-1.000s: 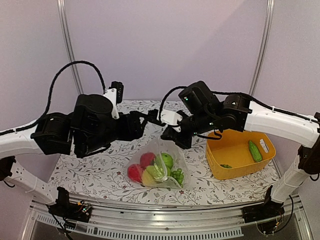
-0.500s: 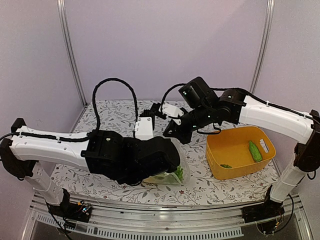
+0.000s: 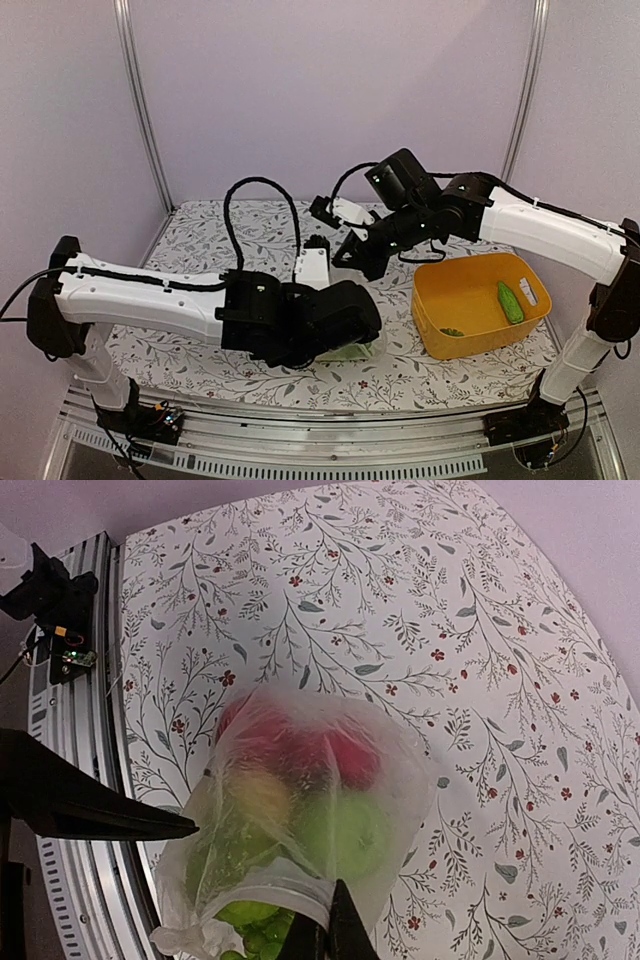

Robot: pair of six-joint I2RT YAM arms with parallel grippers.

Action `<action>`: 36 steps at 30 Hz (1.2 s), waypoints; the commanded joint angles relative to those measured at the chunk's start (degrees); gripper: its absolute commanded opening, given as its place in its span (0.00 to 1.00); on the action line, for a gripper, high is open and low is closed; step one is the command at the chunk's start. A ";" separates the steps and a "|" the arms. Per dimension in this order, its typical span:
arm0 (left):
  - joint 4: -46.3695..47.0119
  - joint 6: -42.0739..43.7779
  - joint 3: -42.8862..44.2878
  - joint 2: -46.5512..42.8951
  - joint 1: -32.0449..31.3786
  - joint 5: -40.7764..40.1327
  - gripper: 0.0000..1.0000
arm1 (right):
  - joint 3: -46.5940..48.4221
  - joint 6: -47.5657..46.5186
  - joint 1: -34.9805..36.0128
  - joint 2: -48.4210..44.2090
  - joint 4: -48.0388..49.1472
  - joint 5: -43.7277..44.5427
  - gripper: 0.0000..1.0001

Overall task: Place the food in the zip-top bag and seal the zipper
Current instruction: Pass from the right arm to the left

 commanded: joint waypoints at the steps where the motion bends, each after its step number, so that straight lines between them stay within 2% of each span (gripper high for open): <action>1: -1.64 -0.85 1.95 2.11 2.39 1.85 0.63 | 0.27 1.38 -0.66 -1.32 0.33 -1.36 0.00; 5: -4.39 -3.34 3.24 3.24 3.67 2.25 0.50 | -0.34 1.41 -0.86 -1.71 0.36 -1.36 0.00; 10: -5.61 -4.29 2.14 2.26 3.83 1.79 0.24 | -1.55 1.33 -1.38 -2.51 0.41 -1.72 0.00; 14: -4.27 -3.67 -0.16 0.03 4.23 1.61 0.12 | -2.24 1.07 -1.73 -3.06 0.42 -2.38 0.00; 17: -1.56 -1.12 -2.01 -2.04 4.60 1.33 0.10 | -2.70 0.47 -1.90 -3.39 0.01 -3.45 0.07; 18: 1.17 0.65 -2.86 -2.83 4.63 1.42 0.10 | -2.96 0.05 -1.92 -3.49 -0.36 -4.21 0.12; 20: 4.19 3.03 -4.31 -4.44 5.10 2.10 0.10 | -3.39 -1.21 -1.92 -4.47 -1.79 -5.50 0.29; 22: 8.99 7.04 -6.39 -6.15 6.24 4.35 0.10 | -4.90 -4.07 -1.92 -7.15 -3.02 -7.64 0.38; 25: 14.35 10.91 -9.35 -8.73 7.97 7.84 0.09 | -11.22 -9.25 -1.92 -12.74 -1.52 -9.96 0.41; 30: 18.93 13.41 -13.65 -11.95 11.38 12.00 0.06 | -25.03 -19.20 -1.13 -23.53 -0.08 -16.82 0.42; 36: 19.88 15.01 -15.16 -13.23 13.75 13.85 0.03 | -34.42 -24.02 4.90 -24.04 4.99 -10.86 0.51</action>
